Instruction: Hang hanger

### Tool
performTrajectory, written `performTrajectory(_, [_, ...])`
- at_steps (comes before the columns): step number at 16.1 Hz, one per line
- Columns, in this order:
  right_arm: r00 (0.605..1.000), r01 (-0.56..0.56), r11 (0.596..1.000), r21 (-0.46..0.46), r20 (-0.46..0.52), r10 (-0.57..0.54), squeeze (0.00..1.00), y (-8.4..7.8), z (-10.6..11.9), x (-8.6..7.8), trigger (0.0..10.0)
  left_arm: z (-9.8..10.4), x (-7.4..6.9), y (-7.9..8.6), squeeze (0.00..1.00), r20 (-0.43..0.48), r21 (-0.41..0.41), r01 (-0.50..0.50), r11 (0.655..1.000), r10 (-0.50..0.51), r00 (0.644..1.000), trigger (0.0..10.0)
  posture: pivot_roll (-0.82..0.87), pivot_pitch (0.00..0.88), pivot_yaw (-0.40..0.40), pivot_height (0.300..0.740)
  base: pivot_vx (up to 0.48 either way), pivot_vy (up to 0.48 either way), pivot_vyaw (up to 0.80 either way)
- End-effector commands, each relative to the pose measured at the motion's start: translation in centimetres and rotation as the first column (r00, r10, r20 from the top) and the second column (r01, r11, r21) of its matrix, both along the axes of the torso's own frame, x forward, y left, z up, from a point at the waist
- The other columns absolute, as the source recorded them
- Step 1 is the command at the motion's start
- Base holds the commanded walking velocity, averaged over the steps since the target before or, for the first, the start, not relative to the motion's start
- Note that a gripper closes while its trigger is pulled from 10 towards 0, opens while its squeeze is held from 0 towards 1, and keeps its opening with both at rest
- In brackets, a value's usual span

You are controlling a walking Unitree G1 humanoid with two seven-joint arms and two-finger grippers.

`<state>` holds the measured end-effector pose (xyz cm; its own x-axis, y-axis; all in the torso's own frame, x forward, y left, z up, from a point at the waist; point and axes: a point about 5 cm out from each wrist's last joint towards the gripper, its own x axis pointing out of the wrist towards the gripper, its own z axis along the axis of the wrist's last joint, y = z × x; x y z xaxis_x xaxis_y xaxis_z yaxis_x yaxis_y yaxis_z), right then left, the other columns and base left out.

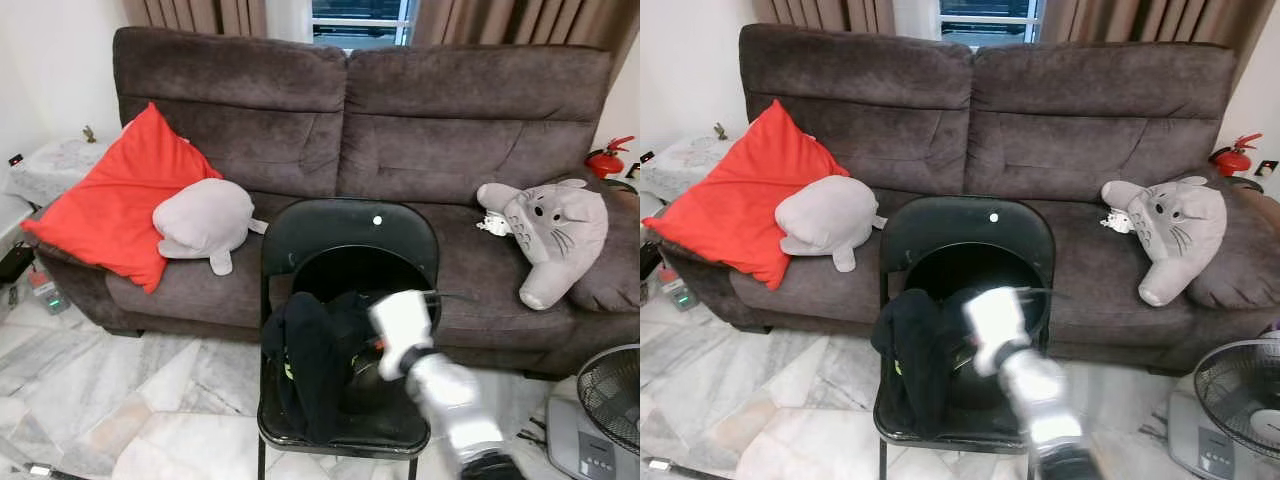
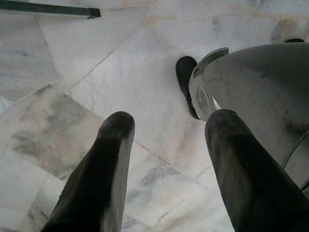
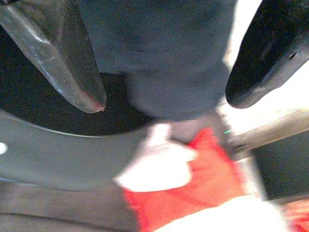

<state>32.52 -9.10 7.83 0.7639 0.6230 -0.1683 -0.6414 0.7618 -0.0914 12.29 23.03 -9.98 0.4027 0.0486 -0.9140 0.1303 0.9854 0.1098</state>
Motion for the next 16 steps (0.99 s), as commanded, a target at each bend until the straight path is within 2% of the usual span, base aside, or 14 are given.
performTrajectory(1, [0.998,-0.048,0.999,-0.021,-0.033,0.047,0.0,0.1,0.0,0.3,10.0,-0.1,-0.4,0.3,0.0,-0.017,0.007,-0.015,1.0,0.015,1.0,10.0,0.04,0.0,0.003,0.74,0.0,0.0,0.0])
performTrajectory(2, [0.986,-0.149,0.985,-0.09,-0.082,0.142,0.0,0.8,-0.9,-0.1,10.0,-0.1,-0.4,0.3,0.0,-0.015,0.007,-0.019,1.0,0.019,1.0,10.0,0.05,0.0,0.002,0.74,0.0,0.0,0.0])
performTrajectory(3, [0.984,-0.165,0.977,-0.133,-0.087,0.154,0.0,0.8,-1.1,-0.1,10.0,-0.1,-0.4,0.3,0.0,-0.015,0.006,-0.02,1.0,0.02,1.0,10.0,0.05,0.0,0.002,0.74,0.0,0.0,0.0])
performTrajectory(4, [0.991,-0.119,0.981,-0.152,-0.087,0.106,0.0,0.5,-1.1,0.3,10.0,0.0,-0.4,0.4,0.0,-0.015,0.006,-0.023,1.0,0.023,1.0,10.0,0.05,0.0,0.002,0.74,0.0,0.0,0.0])
performTrajectory(5, [0.996,0.004,0.981,-0.196,-0.085,-0.021,0.0,-0.3,-1.0,1.3,10.0,0.0,-0.4,0.4,0.0,-0.017,0.007,-0.023,1.0,0.023,1.0,10.0,0.05,0.0,0.006,0.74,0.0,0.0,0.0])
performTrajectory(7, [0.994,0.04,0.98,-0.193,-0.096,-0.059,0.0,-0.6,-0.9,1.6,10.0,0.0,-0.4,0.5,0.0,-0.019,0.009,-0.021,1.0,0.021,1.0,10.0,0.05,0.0,0.011,0.74,0.0,0.0,0.0])
performTrajectory(11, [0.987,0.02,0.98,-0.2,-0.155,-0.052,0.0,-0.6,-2.0,1.1,10.0,0.0,-0.4,0.6,0.0,-0.024,0.009,-0.016,1.0,0.016,1.0,10.0,0.05,0.0,0.014,0.74,0.0,0.0,0.0])
performTrajectory(14, [0.981,-0.059,0.981,-0.185,-0.191,0.023,0.0,-0.4,-2.5,0.5,10.0,0.0,-0.4,0.6,0.0,-0.022,0.012,-0.016,1.0,0.017,1.0,10.0,0.06,0.0,0.013,0.74,0.0,0.0,0.0])
performTrajectory(16, [0.979,-0.03,0.978,-0.207,-0.203,-0.013,0.0,-1.0,-2.7,0.7,10.0,0.0,-0.5,0.7,0.0,-0.023,0.014,-0.018,1.0,0.018,1.0,10.0,0.06,0.0,0.014,0.74,0.0,0.0,0.0])
